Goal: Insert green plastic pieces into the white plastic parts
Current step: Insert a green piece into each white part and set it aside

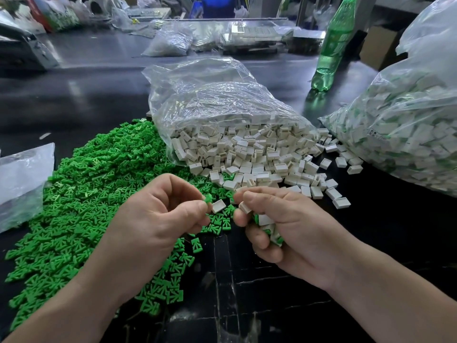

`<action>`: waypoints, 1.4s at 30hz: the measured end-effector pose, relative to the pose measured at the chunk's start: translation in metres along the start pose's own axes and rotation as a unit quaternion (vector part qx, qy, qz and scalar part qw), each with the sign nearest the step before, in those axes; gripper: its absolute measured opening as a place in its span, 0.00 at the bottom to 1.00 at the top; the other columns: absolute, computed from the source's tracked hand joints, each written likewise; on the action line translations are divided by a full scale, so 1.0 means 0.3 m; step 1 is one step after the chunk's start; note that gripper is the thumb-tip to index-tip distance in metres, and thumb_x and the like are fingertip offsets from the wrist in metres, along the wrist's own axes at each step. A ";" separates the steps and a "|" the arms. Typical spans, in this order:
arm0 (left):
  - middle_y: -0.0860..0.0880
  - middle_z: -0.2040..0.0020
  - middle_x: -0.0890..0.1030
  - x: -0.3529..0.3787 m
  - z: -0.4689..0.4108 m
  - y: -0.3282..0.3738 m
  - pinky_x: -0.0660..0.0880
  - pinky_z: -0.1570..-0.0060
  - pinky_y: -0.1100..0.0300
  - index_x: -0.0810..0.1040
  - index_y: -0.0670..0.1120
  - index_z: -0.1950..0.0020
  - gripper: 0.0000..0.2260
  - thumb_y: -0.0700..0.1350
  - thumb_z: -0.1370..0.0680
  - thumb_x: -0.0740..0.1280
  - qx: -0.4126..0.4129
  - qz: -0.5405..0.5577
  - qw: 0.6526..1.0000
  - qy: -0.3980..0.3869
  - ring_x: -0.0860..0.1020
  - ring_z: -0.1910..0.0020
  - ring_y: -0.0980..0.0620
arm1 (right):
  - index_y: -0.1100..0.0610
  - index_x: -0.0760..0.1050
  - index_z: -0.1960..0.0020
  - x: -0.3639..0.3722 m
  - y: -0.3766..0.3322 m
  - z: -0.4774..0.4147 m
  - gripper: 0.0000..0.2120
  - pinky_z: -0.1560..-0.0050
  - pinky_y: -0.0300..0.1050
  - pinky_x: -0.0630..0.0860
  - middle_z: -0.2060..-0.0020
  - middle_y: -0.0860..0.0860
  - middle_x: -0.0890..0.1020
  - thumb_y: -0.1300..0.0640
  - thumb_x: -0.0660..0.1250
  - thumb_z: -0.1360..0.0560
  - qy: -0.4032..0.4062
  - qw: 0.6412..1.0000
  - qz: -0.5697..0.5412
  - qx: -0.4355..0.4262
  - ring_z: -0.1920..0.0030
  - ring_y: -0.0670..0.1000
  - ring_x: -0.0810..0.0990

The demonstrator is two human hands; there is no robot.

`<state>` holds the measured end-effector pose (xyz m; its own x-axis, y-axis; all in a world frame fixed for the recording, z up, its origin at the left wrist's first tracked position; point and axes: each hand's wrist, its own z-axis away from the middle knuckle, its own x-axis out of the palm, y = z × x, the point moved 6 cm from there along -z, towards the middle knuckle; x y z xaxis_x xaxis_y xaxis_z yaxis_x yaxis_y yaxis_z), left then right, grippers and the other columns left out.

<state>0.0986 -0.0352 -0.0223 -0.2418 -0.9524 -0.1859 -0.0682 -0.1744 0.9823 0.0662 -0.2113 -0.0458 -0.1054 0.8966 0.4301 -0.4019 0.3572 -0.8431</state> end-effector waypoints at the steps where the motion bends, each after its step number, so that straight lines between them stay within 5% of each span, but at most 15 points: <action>1: 0.46 0.57 0.85 0.005 0.001 -0.001 0.80 0.61 0.63 0.83 0.54 0.54 0.08 0.50 0.32 0.72 -0.003 0.025 1.000 -0.012 0.84 0.59 0.50 | 0.57 0.79 0.45 0.004 -0.001 0.002 0.18 0.79 0.37 0.65 0.65 0.54 0.80 0.50 0.74 0.32 -0.007 1.000 0.003 0.000 0.74 0.47 0.71; 6: 0.47 0.61 0.83 0.033 0.004 0.006 0.79 0.62 0.62 0.86 0.52 0.51 0.12 0.46 0.33 0.72 -0.003 0.064 0.997 -0.038 0.82 0.62 0.52 | 0.54 0.81 0.46 0.008 0.002 0.002 0.21 0.79 0.37 0.64 0.68 0.53 0.77 0.47 0.75 0.35 -0.003 1.000 0.026 0.002 0.76 0.48 0.70; 14: 0.45 0.62 0.83 0.050 0.011 0.011 0.79 0.64 0.60 0.85 0.50 0.51 0.12 0.47 0.34 0.74 -0.014 0.093 0.995 -0.040 0.83 0.63 0.48 | 0.58 0.77 0.40 0.004 -0.001 0.006 0.09 0.79 0.36 0.64 0.56 0.56 0.85 0.59 0.66 0.20 -0.004 1.000 0.025 -0.005 0.75 0.47 0.72; 23: 0.43 0.63 0.84 0.060 0.024 0.029 0.79 0.66 0.61 0.85 0.49 0.56 0.08 0.46 0.34 0.75 0.000 0.077 0.997 -0.029 0.83 0.64 0.49 | 0.52 0.81 0.54 0.015 -0.007 0.012 0.02 0.80 0.36 0.63 0.66 0.52 0.79 0.54 0.72 0.23 -0.013 0.997 0.077 -0.029 0.76 0.46 0.70; 42: 0.48 0.65 0.83 0.059 0.059 0.058 0.78 0.67 0.65 0.84 0.57 0.55 0.08 0.55 0.32 0.71 0.070 -0.040 0.997 0.021 0.82 0.67 0.52 | 0.53 0.81 0.53 0.021 -0.019 0.014 0.07 0.79 0.36 0.65 0.67 0.50 0.77 0.50 0.71 0.25 -0.018 0.986 0.134 -0.103 0.76 0.46 0.71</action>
<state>0.0761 -0.0507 -0.0089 -0.1904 -0.9468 -0.2596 -0.2215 -0.2162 0.9509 0.0640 -0.2089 -0.0371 -0.2161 0.9574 0.1914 -0.1634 0.1578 -0.9739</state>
